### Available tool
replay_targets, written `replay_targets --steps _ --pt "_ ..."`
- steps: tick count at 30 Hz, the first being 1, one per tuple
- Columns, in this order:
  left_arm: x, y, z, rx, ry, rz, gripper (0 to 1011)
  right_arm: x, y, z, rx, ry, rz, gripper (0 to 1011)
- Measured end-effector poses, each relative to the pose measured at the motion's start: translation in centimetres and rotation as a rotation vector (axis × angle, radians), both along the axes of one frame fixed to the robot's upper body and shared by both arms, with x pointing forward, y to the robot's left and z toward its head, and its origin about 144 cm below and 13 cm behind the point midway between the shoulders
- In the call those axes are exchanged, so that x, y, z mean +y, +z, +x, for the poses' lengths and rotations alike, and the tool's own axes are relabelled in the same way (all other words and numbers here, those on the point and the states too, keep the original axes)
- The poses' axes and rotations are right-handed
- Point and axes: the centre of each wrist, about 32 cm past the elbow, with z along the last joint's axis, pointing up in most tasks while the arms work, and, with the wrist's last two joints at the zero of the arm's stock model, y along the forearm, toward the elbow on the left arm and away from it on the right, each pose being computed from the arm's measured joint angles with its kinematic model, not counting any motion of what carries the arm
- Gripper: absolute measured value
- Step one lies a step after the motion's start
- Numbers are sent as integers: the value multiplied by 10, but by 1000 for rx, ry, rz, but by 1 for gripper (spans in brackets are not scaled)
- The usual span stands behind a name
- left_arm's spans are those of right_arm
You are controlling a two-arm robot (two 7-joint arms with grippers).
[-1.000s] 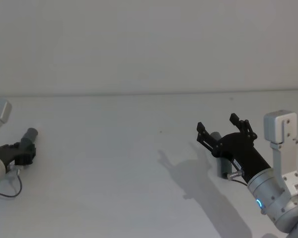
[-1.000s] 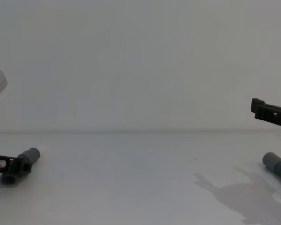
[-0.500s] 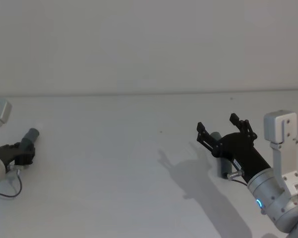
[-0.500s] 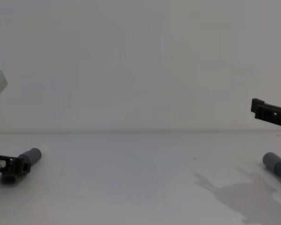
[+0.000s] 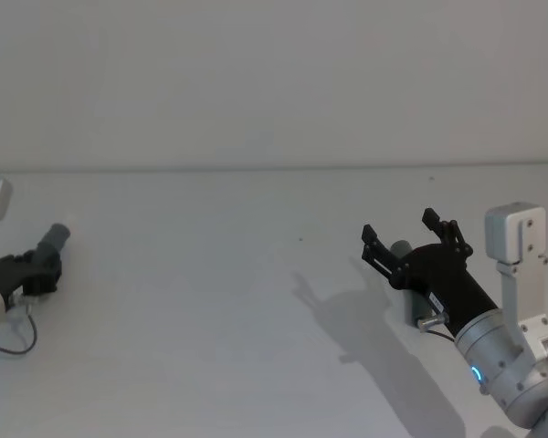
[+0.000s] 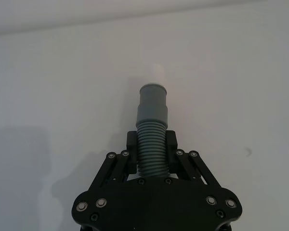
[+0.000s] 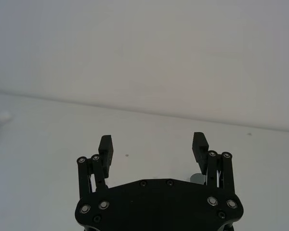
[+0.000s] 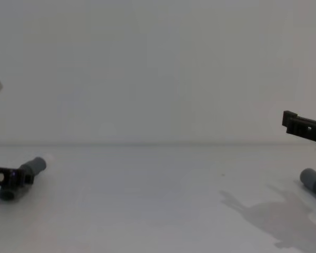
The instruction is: Use both hands to pick up one end of the pipe from the table, align the ends, and insert them.
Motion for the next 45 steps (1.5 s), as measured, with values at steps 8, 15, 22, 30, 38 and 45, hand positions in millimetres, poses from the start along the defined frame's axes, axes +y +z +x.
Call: replay_targets --steps 8,15,22,30,38,45 --pt "6 9 1 -87 -77 -61 307 0 0 0 0 0 0 1002" --pt "12 17 2 -145 -163 -103 307 0 0 0 0 0 0 1002" --pt "15 23 4 -181 -250 -129 307 0 0 0 0 0 0 1002" --pt "19 30 12 -210 -383 -138 307 0 0 0 0 0 0 1002" --pt "19 32 22 -212 -485 -123 307 0 0 0 0 0 0 1002" --pt "16 30 29 -198 -576 -98 307 0 0 0 0 0 0 1002"
